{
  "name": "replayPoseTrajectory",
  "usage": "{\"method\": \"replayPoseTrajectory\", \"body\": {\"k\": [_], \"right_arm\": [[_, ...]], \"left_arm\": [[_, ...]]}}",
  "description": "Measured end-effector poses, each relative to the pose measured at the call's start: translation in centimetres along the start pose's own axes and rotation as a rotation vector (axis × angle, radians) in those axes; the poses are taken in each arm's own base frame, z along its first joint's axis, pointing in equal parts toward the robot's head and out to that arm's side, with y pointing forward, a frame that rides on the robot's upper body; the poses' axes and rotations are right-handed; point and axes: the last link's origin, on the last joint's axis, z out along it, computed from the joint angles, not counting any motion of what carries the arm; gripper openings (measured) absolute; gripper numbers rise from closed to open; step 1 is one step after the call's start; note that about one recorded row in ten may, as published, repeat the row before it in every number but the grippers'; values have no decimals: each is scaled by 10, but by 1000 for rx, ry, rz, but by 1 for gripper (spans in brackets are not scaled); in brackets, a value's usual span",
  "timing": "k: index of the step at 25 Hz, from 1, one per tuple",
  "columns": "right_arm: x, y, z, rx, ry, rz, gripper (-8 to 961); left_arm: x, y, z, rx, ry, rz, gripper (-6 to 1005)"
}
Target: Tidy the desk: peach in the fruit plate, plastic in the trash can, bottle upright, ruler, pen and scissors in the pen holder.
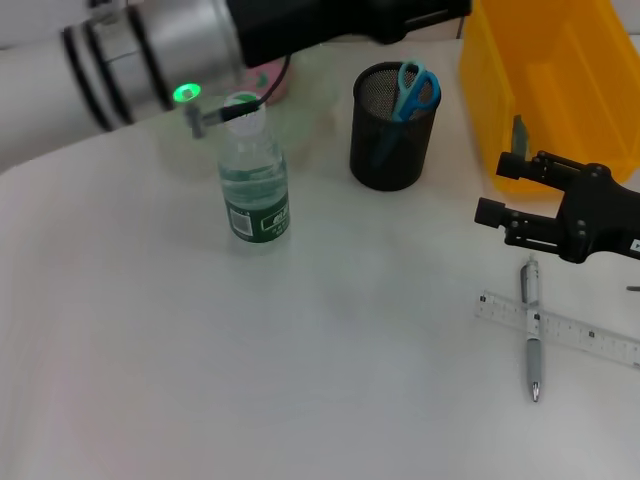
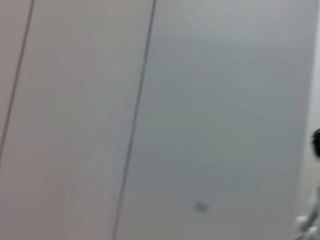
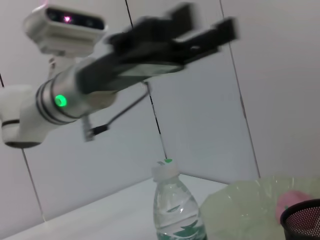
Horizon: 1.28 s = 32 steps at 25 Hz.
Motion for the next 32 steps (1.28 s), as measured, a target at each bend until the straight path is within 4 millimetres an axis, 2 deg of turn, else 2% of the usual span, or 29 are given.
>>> {"method": "replayPoseTrajectory", "body": {"k": [2, 4, 6, 7, 8, 10, 11, 14, 15, 16, 17, 18, 20, 22, 24, 25, 26, 30, 32], "right_arm": [[-1, 0, -2, -2, -2, 2, 780], [-3, 0, -5, -6, -4, 8, 780], [-7, -3, -9, -1, 5, 17, 780], [-10, -6, -12, 5, 16, 26, 780], [-13, -8, -14, 8, 32, 33, 780], [-25, -15, -16, 8, 110, 62, 780], [-25, -15, -16, 8, 110, 62, 779], [-40, -20, -13, -8, 224, 69, 779], [-52, -20, -7, -26, 338, 59, 779], [-52, -20, -7, -26, 338, 59, 779], [-61, -18, 0, -32, 450, 30, 779], [-61, -18, 0, -32, 450, 30, 779], [-71, -11, 12, -30, 639, -32, 779], [-74, -8, 17, -25, 697, -51, 779], [-78, -2, 28, -19, 788, -93, 779], [-80, 3, 41, -23, 866, -130, 779], [-80, 3, 41, -23, 866, -130, 779], [-65, 6, 71, -10, 976, -202, 779], [-61, 6, 76, -8, 984, -213, 779]], "left_arm": [[0, 0, 0, 0, 0, 0, 773], [-10, 10, -40, -88, -33, -29, 773], [-13, 11, -46, -93, -42, -32, 772], [-19, 14, -60, -108, -66, -40, 772], [-35, 19, -82, -126, -118, -62, 772], [-46, 24, -96, -138, -158, -79, 772], [-59, 29, -108, -155, -204, -90, 772], [-78, 37, -122, -173, -284, -103, 772], [-86, 39, -126, -177, -322, -111, 772], [-92, 41, -128, -178, -350, -118, 771], [-98, 42, -130, -177, -370, -128, 771], [-103, 44, -132, -174, -386, -138, 771], [-113, 46, -137, -160, -398, -155, 771], [-116, 47, -138, -156, -397, -157, 771], [-120, 49, -139, -153, -396, -160, 771], [-122, 50, -139, -154, -398, -165, 771], [-122, 50, -139, -154, -398, -165, 771], [-125, 54, -140, -172, -417, -171, 770], [-126, 54, -140, -172, -420, -171, 770]]}}
